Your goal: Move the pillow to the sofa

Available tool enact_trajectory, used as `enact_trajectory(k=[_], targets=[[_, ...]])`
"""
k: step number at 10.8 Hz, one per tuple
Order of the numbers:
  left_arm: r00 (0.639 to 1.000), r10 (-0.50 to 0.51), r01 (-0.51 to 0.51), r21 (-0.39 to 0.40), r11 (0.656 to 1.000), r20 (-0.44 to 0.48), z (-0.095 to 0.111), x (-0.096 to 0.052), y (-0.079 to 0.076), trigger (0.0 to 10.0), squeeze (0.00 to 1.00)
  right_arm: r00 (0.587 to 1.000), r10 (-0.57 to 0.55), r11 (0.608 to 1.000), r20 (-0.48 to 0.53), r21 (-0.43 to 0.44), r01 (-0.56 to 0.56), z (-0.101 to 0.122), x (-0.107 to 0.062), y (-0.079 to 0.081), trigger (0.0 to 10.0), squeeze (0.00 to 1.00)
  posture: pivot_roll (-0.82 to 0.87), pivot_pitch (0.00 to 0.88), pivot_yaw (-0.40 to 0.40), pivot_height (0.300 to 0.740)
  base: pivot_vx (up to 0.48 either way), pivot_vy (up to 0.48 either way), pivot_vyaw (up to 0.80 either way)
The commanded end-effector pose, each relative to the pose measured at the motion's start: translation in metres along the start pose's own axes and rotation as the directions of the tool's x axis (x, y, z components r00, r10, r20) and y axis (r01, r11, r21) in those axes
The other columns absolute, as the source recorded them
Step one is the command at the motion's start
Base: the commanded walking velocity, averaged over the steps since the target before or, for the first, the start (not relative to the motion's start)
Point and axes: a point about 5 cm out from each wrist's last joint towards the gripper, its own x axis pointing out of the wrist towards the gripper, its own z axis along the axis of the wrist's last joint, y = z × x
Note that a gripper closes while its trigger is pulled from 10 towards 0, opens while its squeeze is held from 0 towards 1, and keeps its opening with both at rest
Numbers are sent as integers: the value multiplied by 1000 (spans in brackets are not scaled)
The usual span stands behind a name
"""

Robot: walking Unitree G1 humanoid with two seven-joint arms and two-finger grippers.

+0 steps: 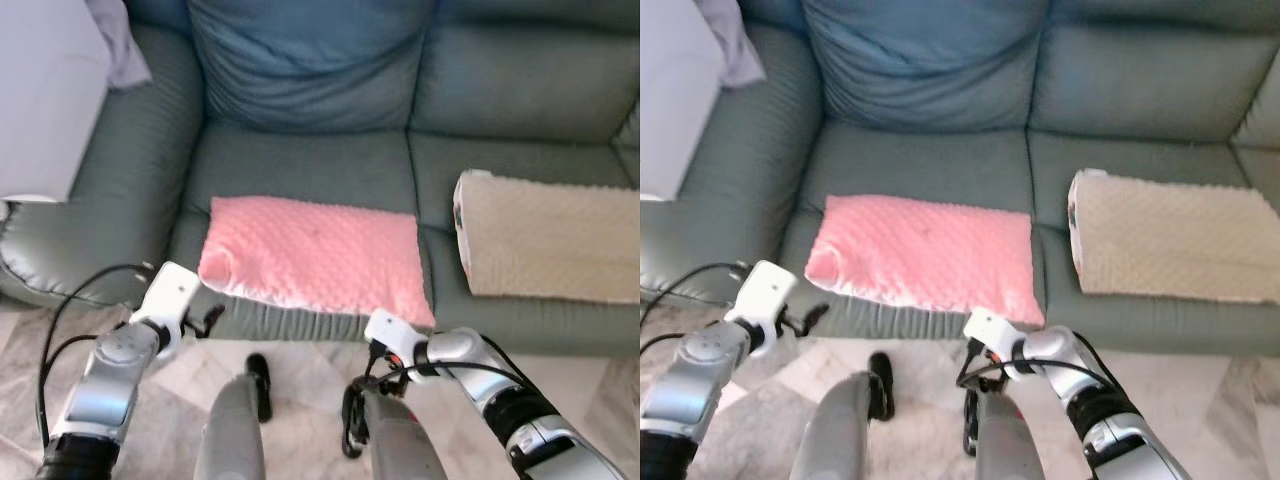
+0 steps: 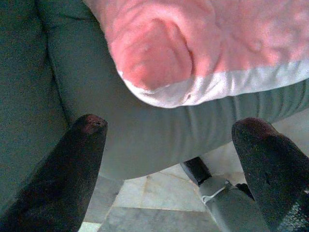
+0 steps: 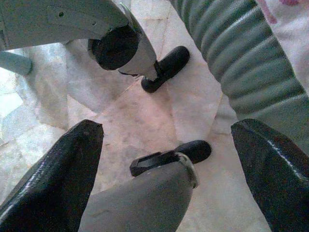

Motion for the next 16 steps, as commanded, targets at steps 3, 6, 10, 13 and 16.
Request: enact_trajectory(k=[3,6,10,13,16], targets=[[999,3,-5,-28,1000,-49,-7,-8,-4,10000,0,999,-28,1000,23,12,28,2,4,2,10000,616,53,417,-12,705,0,0,0],[998,5,-7,-26,1000,-57,-5,-7,-3,10000,0,1000,-25,999,14,36,24,-2,1,0,10000,0,56,412,-9,696,0,0,0],[998,8,-10,-32,999,-61,-4,-6,-2,10000,0,994,-101,993,35,57,99,-5,-11,-13,10000,0,58,409,-2,661,0,0,0],[998,9,-11,-31,999,-62,-3,-6,-1,10000,0,992,-111,993,55,35,109,3,-6,-13,10000,0,67,409,1,641,0,0,0],[998,14,-17,-39,999,-66,-3,-8,0,10000,0,994,-108,994,-20,5,108,-14,-20,-20,10000,0,72,410,3,641,0,0,0]])
